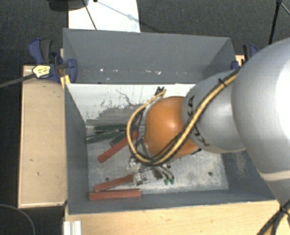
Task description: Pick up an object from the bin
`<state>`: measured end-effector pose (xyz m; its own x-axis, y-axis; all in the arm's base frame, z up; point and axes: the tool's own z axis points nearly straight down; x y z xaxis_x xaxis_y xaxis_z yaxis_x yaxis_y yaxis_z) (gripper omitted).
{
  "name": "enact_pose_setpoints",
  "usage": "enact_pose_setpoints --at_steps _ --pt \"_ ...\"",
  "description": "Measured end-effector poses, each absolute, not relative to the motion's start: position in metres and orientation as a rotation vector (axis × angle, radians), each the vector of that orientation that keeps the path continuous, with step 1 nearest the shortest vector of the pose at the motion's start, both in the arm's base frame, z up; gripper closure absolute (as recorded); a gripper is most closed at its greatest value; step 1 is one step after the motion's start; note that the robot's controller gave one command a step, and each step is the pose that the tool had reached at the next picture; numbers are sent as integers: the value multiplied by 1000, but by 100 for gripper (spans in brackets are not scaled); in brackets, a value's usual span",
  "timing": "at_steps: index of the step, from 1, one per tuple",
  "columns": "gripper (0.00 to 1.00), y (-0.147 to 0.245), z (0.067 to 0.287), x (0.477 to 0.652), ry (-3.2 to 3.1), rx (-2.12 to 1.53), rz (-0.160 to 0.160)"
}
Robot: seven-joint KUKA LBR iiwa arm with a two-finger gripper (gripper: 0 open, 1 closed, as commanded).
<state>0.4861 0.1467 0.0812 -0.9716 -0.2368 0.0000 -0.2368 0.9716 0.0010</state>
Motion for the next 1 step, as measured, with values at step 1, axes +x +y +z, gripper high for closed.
enact_pose_setpoints --at_steps 1 --pt "100 147 81 486 -3119 374 -2"
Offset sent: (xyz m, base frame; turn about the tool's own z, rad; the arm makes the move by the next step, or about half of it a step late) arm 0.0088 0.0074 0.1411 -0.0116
